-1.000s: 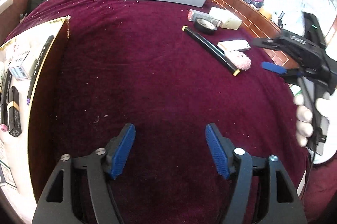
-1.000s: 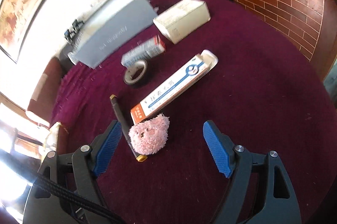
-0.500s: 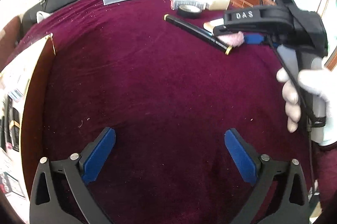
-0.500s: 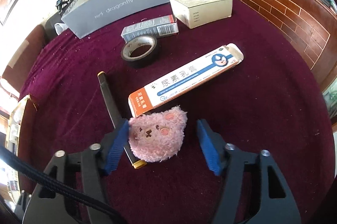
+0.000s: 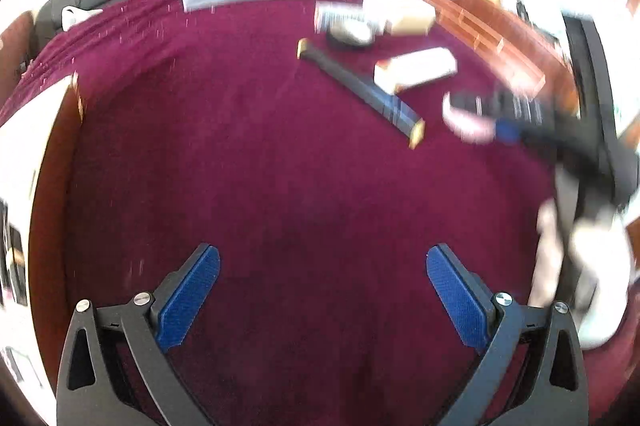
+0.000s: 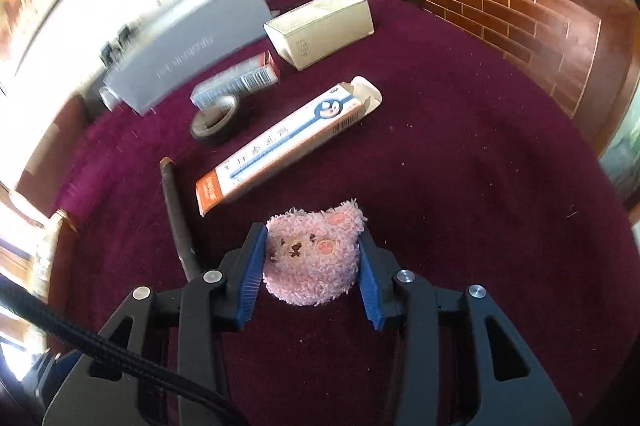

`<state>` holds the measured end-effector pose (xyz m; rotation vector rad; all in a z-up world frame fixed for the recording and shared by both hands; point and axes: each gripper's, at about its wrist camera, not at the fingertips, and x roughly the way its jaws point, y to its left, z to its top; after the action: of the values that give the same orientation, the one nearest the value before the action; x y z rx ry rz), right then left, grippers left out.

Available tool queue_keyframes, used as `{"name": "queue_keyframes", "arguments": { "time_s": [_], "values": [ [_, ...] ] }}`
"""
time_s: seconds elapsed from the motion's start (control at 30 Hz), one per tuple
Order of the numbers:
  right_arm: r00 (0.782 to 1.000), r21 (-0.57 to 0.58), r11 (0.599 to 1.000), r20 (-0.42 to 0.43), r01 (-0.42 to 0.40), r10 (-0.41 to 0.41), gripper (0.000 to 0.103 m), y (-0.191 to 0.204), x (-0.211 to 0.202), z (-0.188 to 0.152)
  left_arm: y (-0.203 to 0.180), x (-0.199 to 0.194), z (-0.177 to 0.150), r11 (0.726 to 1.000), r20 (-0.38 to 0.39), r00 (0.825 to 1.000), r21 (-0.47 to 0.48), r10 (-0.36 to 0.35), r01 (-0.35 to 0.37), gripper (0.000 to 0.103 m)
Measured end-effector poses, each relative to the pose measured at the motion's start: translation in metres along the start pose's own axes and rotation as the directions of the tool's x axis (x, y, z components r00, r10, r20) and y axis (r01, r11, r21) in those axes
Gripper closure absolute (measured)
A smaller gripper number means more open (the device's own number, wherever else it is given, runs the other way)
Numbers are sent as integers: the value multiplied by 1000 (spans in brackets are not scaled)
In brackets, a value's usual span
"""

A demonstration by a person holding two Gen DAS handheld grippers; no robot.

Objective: Organize objects
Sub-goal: 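Grasp the pink plush bear with the right gripper while the left gripper grasps the black marker, then carry the black marker and pink plush bear over the tray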

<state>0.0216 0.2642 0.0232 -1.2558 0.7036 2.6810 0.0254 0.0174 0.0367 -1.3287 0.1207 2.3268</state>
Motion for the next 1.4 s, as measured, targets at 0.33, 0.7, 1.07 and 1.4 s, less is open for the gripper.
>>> {"name": "queue_keyframes", "arguments": {
  "time_s": [0.33, 0.7, 1.07, 1.4],
  "values": [
    [994, 95, 989, -3, -110, 111, 66, -19, -2, 3, -45, 57, 78, 992, 62, 990, 0, 123, -123, 4],
    [992, 102, 987, -6, -122, 123, 65, -21, -2, 4, -15, 66, 68, 988, -31, 988, 40, 150, -149, 87],
    [996, 67, 994, 3, -88, 88, 65, -16, 1, 4, -35, 81, 78, 960, 73, 970, 140, 233, -241, 86],
    [998, 33, 997, 14, -64, 63, 62, -11, 1, 3, -24, 50, 62, 979, 56, 989, 144, 135, -142, 92]
  ]
}}
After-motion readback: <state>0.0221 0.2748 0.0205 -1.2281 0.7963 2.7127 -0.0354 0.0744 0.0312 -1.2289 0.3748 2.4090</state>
